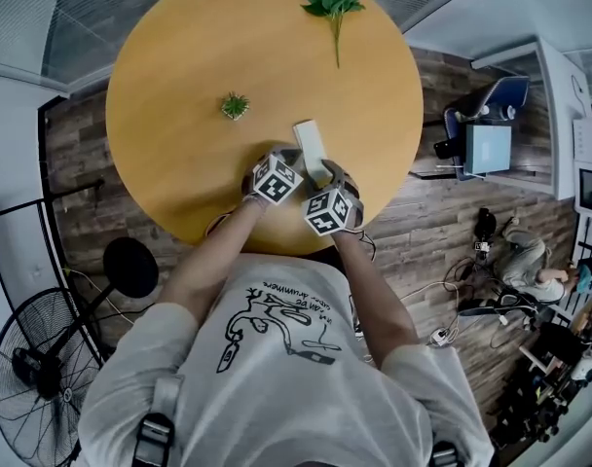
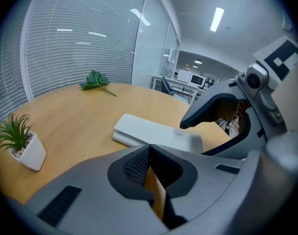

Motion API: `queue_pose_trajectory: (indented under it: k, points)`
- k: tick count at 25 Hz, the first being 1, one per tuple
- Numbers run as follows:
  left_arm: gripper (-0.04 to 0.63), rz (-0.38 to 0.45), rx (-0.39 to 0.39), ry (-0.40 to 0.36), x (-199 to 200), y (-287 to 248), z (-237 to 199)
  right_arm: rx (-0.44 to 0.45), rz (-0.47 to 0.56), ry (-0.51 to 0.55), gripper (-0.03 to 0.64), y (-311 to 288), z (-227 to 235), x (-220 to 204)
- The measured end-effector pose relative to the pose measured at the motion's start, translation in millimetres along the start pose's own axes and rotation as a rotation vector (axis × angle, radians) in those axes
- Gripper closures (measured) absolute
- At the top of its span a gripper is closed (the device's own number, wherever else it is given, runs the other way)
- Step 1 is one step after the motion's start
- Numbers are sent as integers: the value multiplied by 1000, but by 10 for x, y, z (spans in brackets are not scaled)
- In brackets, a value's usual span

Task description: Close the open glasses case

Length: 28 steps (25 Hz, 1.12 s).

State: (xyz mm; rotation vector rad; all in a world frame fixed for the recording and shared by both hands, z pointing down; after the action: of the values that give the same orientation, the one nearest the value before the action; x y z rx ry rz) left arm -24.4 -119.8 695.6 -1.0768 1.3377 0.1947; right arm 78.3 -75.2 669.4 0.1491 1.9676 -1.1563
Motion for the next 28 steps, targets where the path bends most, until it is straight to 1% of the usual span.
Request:
queue_pose_trajectory:
  k: [10,28]
  points:
    - [575,-15,-2,1,-39,-49,-25,11,-9,40,370,-76,-42,-19]
    - [575,-24,-18,-10,-10,-48,29,-1,-1,36,379,9,-8,15]
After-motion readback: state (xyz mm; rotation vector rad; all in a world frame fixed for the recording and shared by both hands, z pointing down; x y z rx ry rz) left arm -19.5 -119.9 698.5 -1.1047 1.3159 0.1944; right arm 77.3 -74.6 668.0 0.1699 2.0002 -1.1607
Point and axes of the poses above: the fingertips, and each gripper's own axes: y backward along the fingers, z to its right, x out of its top, the point moved 9 cm from there along y, backward along the fingers, and after that the axes turned 14 degrees about z, right-handed, at the moved point
